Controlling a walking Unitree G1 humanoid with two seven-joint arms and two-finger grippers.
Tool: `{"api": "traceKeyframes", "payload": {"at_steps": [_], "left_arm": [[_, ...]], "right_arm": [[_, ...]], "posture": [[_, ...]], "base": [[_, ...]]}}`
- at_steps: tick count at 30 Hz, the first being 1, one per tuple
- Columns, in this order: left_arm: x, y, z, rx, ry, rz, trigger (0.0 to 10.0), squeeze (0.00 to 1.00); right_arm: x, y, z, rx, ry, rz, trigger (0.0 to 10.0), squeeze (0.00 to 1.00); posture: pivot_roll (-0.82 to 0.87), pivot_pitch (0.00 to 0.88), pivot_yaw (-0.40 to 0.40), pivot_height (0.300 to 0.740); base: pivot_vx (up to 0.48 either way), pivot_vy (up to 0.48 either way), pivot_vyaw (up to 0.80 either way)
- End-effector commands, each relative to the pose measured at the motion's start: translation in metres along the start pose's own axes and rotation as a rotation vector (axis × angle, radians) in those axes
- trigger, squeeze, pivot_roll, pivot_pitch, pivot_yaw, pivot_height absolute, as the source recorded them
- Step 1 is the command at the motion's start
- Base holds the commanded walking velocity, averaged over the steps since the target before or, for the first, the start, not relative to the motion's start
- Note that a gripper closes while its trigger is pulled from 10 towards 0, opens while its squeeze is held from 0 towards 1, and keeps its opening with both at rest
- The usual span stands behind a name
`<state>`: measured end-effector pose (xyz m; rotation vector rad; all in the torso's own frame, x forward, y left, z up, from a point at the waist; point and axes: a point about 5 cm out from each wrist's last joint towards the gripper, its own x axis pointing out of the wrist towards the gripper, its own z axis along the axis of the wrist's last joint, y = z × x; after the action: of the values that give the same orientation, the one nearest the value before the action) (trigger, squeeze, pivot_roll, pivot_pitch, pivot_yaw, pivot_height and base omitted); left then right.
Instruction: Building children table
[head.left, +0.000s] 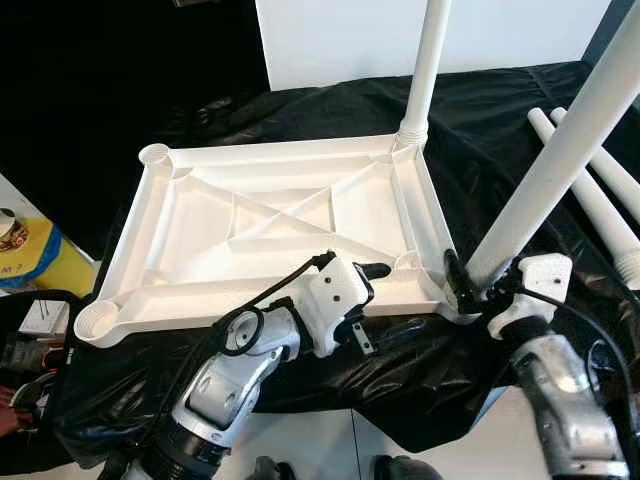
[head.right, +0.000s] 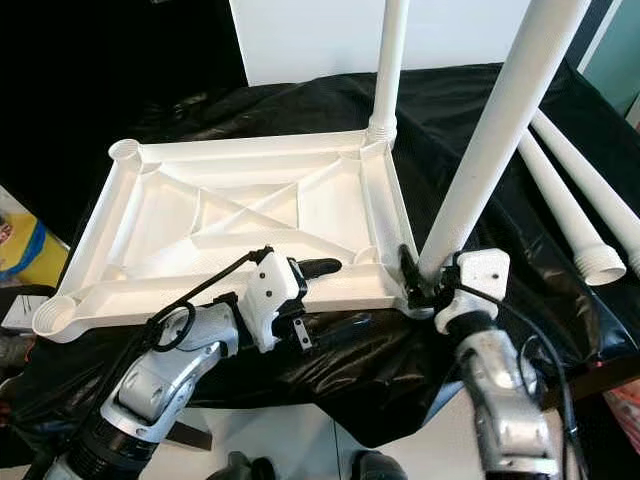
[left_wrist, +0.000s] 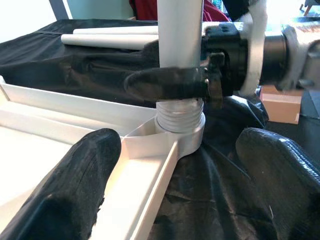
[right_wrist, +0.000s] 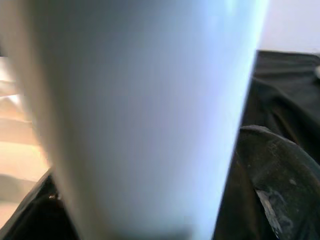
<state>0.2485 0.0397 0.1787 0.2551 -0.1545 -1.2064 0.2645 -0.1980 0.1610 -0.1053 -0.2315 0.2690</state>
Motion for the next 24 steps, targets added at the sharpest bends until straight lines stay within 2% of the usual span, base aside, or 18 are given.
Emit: {"api": "traceKeyframes", "payload": {"at_steps": [1,8,9,10,12,23,24], "left_arm": [[0.001,-0.002,-0.002,0.003,0.007,-0.016,10.0,0.0],[-0.001,-0.002,-0.002,0.007,0.012,-0.018,10.0,0.0],[-0.001,-0.003,-0.002,0.008,0.013,-0.017,10.0,0.0],[-0.001,-0.003,-0.002,0.008,0.013,-0.017,10.0,0.0],[-0.001,-0.002,-0.002,0.008,0.015,-0.014,10.0,0.0],[-0.001,-0.004,-0.003,0.002,0.016,-0.017,10.0,0.0],[-0.001,-0.005,-0.004,0.002,0.017,-0.02,10.0,0.0]], "right_arm": [[0.0,0.003,-0.005,0.022,0.025,0.052,10.0,0.0],[0.008,-0.002,-0.011,-0.03,0.076,0.191,10.0,0.0],[0.007,-0.002,-0.014,-0.038,0.088,0.204,3.9,0.0],[0.007,-0.002,-0.014,-0.038,0.088,0.204,3.9,0.0],[0.005,-0.003,-0.018,-0.038,0.104,0.215,0.0,0.0],[-0.001,-0.008,-0.027,-0.031,0.144,0.21,0.0,0.0],[-0.003,-0.008,-0.029,-0.019,0.152,0.191,10.0,0.0]], "posture": [[-0.17,0.15,0.063,0.74],[-0.15,0.148,0.061,0.74],[-0.15,0.145,0.058,0.74],[-0.15,0.145,0.058,0.74],[-0.15,0.141,0.056,0.74],[-0.15,0.132,0.06,0.74],[-0.16,0.131,0.062,0.74]], "base": [[0.0,0.0,0.0],[0.0,0.0,0.0],[0.0,0.0,0.0],[0.0,0.0,0.0],[0.0,0.0,0.0],[0.0,0.0,0.0],[0.0,0.0,0.0]]}}
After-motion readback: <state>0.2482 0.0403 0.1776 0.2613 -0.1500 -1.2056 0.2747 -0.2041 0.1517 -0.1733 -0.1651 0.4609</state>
